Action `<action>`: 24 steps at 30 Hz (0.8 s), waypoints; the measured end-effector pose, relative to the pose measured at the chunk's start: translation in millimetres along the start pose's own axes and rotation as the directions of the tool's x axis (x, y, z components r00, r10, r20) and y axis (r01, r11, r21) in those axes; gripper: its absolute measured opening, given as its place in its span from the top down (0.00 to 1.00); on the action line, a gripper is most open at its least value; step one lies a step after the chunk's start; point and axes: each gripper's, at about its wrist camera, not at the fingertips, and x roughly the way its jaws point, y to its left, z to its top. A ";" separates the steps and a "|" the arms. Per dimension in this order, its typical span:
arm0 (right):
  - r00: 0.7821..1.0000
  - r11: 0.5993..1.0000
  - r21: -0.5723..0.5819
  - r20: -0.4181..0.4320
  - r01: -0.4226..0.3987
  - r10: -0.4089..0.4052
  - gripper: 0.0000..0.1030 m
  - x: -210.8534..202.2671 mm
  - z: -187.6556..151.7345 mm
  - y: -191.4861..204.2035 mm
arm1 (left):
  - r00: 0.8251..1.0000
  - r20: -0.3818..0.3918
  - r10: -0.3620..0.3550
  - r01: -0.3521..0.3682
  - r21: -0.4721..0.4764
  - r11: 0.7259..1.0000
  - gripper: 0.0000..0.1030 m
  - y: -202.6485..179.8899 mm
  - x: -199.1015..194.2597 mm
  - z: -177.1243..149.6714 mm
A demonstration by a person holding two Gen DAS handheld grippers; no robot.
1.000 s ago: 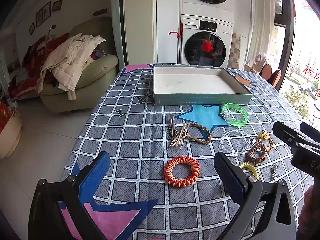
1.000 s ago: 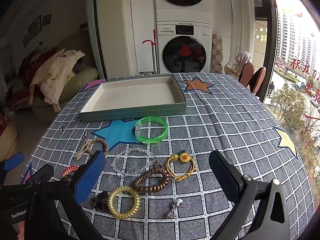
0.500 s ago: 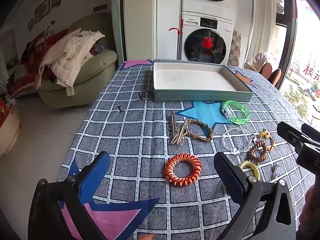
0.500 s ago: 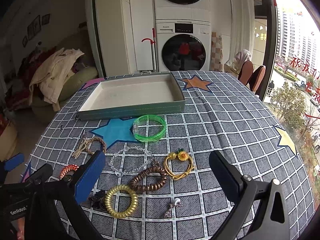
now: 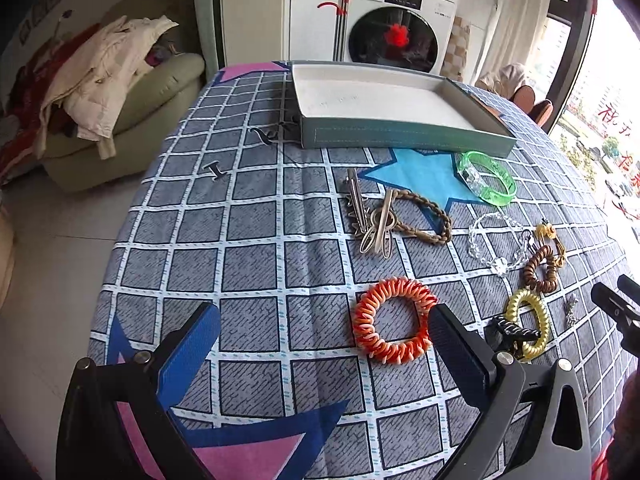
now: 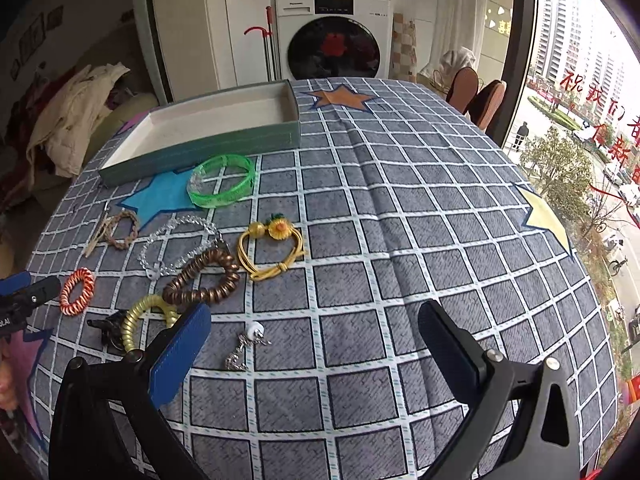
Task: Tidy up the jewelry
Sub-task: 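Grasp the orange coiled hair tie with the left tool while the right tool grasps the silver charm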
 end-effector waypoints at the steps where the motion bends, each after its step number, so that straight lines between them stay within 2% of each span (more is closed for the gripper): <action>1: 1.000 1.000 -0.006 -0.008 -0.004 0.003 0.00 1.7 -2.2 0.1 | 1.000 -0.008 -0.007 0.007 0.005 1.000 0.00 -0.9 2.3 -0.3; 6: 0.999 0.999 -0.049 -0.035 -0.017 0.016 0.03 7.3 -9.4 9.4 | 0.998 -0.044 -0.045 0.046 0.020 0.999 0.00 -5.6 11.5 0.0; 9: 0.998 0.997 -0.077 -0.063 -0.026 0.021 0.12 13.7 -11.8 19.7 | 0.996 -0.059 -0.061 0.062 0.024 0.998 0.00 -8.2 16.9 0.2; 12: 0.995 0.995 -0.090 -0.098 -0.035 0.026 0.28 22.2 -13.3 28.3 | 0.997 -0.052 -0.056 0.058 0.038 0.998 0.00 -12.8 17.1 0.1; 13: 0.996 0.994 -0.103 -0.087 -0.025 0.016 0.31 21.6 -13.3 32.1 | 0.997 -0.046 -0.061 0.063 0.046 0.997 0.00 -14.6 16.2 -0.2; 17: 0.995 0.991 -0.126 -0.089 -0.051 0.040 0.46 19.4 -13.9 41.2 | 0.996 -0.040 -0.085 0.088 0.075 0.993 0.15 -21.3 12.7 0.6; 19: 0.994 0.990 -0.128 -0.092 -0.063 0.051 0.58 18.1 -14.3 43.3 | 0.994 -0.037 -0.106 0.109 0.091 0.990 0.28 -25.7 10.5 0.6; 20: 0.994 0.990 -0.127 -0.095 -0.067 0.055 0.61 17.6 -14.0 43.4 | 0.991 -0.039 -0.125 0.129 0.097 0.987 0.40 -27.6 9.5 0.7; 23: 0.993 0.990 -0.113 -0.100 -0.080 0.069 0.80 15.8 -14.4 41.6 | 0.988 -0.066 -0.141 0.148 0.125 0.981 0.70 -32.0 11.8 -0.7; 24: 0.992 0.991 -0.101 -0.101 -0.086 0.076 0.86 15.3 -14.4 39.9 | 0.988 -0.056 -0.147 0.153 0.120 0.981 0.70 -30.8 11.2 -1.5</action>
